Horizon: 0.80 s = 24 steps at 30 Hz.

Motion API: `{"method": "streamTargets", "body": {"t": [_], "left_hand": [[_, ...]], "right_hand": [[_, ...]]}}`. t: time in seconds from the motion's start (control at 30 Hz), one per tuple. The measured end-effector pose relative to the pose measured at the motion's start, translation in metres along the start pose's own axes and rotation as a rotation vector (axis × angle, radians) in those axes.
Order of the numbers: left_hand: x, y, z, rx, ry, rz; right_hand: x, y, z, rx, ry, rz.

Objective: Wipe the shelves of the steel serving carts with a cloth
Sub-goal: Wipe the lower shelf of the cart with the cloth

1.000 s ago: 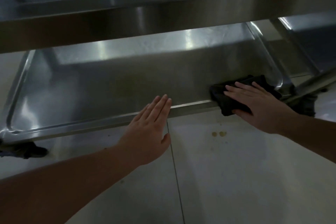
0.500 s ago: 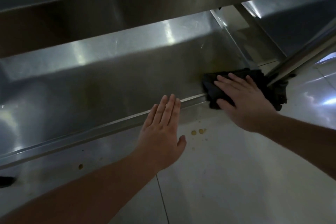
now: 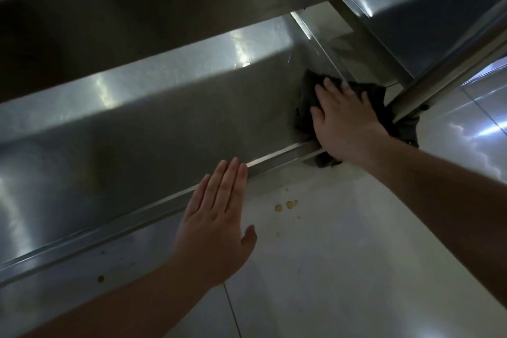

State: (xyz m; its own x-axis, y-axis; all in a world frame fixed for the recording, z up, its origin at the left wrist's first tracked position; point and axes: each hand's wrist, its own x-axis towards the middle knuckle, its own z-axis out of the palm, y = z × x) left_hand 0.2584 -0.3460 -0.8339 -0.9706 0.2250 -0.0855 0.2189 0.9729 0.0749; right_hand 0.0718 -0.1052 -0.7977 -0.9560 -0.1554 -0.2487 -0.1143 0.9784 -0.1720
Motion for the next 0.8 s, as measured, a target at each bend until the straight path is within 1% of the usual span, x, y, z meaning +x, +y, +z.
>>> {"method": "streamTargets", "body": {"t": [0.13, 0.23, 0.3, 0.37, 0.47, 0.53, 0.6, 0.63, 0.7, 0.8], "left_hand": [[0.0, 0.0, -0.002, -0.01, -0.032, 0.008], [0.003, 0.0, -0.003, -0.008, -0.044, 0.014], [0.004, 0.0, -0.004, -0.01, -0.058, 0.011], [0.004, 0.0, -0.004, -0.018, -0.046, 0.003], [0.004, 0.002, -0.005, -0.02, -0.046, -0.012], [0.004, 0.002, -0.004, -0.03, -0.047, -0.012], [0.003, 0.002, -0.003, -0.024, -0.05, -0.005], [0.003, 0.003, -0.003, -0.026, -0.054, -0.006], [0.003, 0.003, -0.005, -0.041, -0.065, -0.012], [0.002, 0.003, -0.007, -0.053, -0.072, 0.0]], "right_hand": [[0.081, -0.012, -0.018, -0.012, 0.062, -0.08], [0.126, -0.025, -0.033, -0.044, 0.042, -0.154], [0.132, -0.026, -0.036, -0.058, 0.017, -0.198], [0.112, -0.022, -0.031, -0.047, -0.001, -0.254], [0.041, -0.014, -0.013, -0.046, -0.049, -0.395], [-0.008, -0.006, -0.003, -0.084, -0.117, -0.507], [-0.025, 0.0, -0.003, -0.12, -0.186, -0.579], [-0.02, 0.0, -0.005, -0.135, -0.187, -0.591], [0.013, -0.001, -0.009, -0.16, -0.092, -0.538], [0.088, -0.003, -0.023, -0.129, 0.042, -0.29]]}}
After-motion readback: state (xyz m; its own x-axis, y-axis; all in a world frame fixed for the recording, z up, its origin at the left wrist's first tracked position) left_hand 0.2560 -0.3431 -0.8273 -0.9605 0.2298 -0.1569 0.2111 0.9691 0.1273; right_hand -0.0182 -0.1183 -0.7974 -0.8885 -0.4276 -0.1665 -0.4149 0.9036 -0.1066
